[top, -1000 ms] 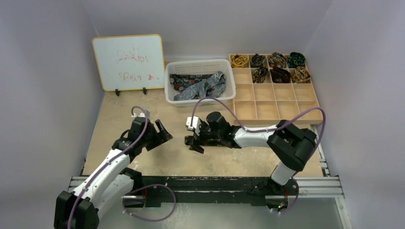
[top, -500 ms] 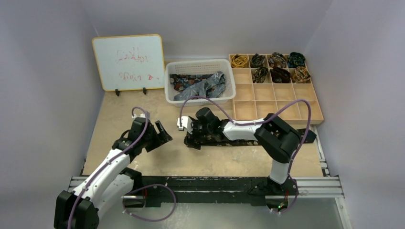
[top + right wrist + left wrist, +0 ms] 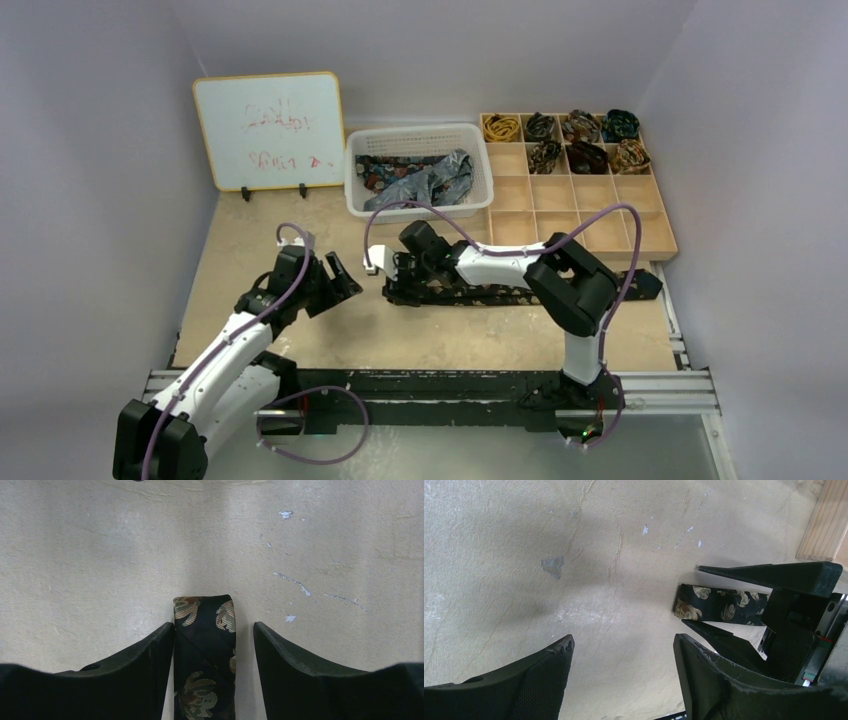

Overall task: Roll the ties
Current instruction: Roll the tie at the center of the board.

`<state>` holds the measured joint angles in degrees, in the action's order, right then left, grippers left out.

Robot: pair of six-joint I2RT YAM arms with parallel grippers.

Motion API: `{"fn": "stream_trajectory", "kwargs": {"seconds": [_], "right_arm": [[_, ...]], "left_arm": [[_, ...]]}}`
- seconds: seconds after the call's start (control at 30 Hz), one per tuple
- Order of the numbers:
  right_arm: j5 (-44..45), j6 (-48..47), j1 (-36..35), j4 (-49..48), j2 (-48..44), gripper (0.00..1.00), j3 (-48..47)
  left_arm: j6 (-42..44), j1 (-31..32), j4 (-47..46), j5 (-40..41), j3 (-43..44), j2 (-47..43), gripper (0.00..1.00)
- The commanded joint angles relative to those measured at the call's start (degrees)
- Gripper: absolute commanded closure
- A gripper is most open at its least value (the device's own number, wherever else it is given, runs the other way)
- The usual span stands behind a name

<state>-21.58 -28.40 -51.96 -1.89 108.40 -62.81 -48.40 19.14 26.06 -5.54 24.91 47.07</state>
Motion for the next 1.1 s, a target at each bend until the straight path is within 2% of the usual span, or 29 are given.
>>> {"fn": "stream_trajectory", "kwargs": {"seconds": [0.0,0.23,0.7,0.77,0.87,1.07], "right_arm": [[1.78,-2.11,-0.11,4.12,2.23,0.39,0.07],[-0.48,-2.32,-2.76,3.92,4.18,0.54,-2.28],[-1.23,2.02,-7.27,0.29,7.52,0.59,-9.34],[-2.22,2.12,-7.27,-0.11,7.28,0.55,-9.04],[-3.00,2.70,-7.20,0.15,5.41,0.41,-8.21],[-1.90,9.32,-5.59,-11.02,-4.21,0.28,-0.88]], "left_arm": [[0.39,-0.29,-1.19,-0.20,0.96,-0.97,0.29],[-0.59,-0.24,-1.01,0.02,0.23,-1.11,0.30],[-4.08,-0.24,4.00,4.34,0.38,-4.76,0.30],[-4.47,-0.24,5.03,5.14,0.55,-5.95,0.29],[-5.16,-0.24,5.21,5.42,0.04,-7.20,0.28],[-4.63,-0.24,4.29,5.28,0.31,-6.73,0.27]]}}
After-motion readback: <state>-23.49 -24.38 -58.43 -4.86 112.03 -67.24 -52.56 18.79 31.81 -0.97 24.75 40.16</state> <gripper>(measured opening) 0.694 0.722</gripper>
